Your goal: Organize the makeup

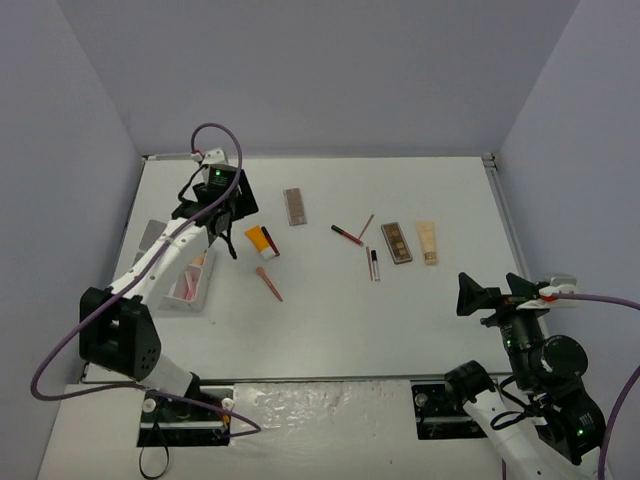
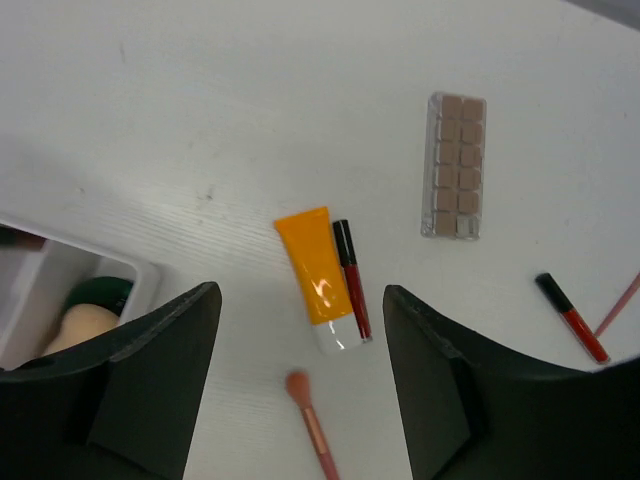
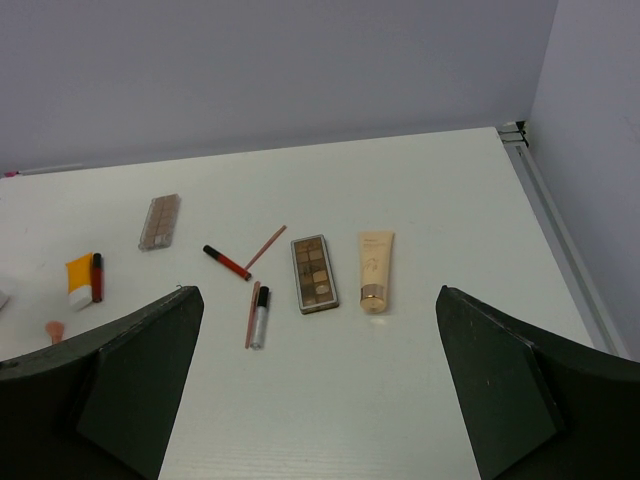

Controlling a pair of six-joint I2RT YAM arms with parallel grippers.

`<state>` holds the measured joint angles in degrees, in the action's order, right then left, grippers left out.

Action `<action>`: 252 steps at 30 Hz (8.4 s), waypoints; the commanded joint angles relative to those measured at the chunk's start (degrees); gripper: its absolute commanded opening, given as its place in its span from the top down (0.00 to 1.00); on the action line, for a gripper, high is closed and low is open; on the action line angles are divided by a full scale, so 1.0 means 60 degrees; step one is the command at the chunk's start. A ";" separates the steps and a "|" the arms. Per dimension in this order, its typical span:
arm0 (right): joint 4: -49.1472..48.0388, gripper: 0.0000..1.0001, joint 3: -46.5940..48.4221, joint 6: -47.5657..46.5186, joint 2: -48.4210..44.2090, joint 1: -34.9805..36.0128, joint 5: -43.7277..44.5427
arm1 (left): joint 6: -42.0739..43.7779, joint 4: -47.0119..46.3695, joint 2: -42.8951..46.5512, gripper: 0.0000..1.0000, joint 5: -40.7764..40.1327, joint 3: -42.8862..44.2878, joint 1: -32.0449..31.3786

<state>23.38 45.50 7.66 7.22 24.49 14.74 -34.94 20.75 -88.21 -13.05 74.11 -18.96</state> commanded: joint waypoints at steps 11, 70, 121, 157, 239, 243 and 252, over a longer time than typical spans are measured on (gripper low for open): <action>-0.0845 0.00 -0.0052 -0.0046 -0.0094 0.0118 -0.0015 | -0.2083 0.0390 -0.2979 0.52 0.0682 0.1833 -0.1086; -0.0862 0.00 -0.0066 -0.0076 -0.0148 0.0225 -0.0086 | 0.4071 -0.3341 0.2518 1.00 -0.1155 -0.2656 0.1162; -0.0301 0.10 0.2799 0.1720 0.8948 0.0291 -0.1679 | 0.3430 -0.1891 0.4139 0.21 0.0514 -0.2444 0.1694; -0.4520 0.71 0.0972 0.2601 1.4896 0.0752 -0.0466 | 0.2512 0.0169 0.6148 0.03 0.2946 -0.3588 0.1602; -0.6778 0.02 -0.0313 -0.0680 0.8773 0.4783 -0.1124 | 0.3168 -0.2213 0.4232 1.00 -0.1347 -0.2748 0.1550; -0.6597 0.02 -0.0640 -0.0765 0.8617 0.4671 -0.1073 | 0.3516 -0.3027 0.3042 1.00 -0.1215 -0.2564 0.2311; -0.6434 0.02 -0.1015 -0.0861 0.7982 0.4301 -0.1110 | 0.3804 -0.4272 0.1655 1.00 -0.1462 -0.2563 0.2676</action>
<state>-11.84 39.00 3.36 57.74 51.60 7.08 -14.56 4.97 -78.91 -19.65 56.69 -3.55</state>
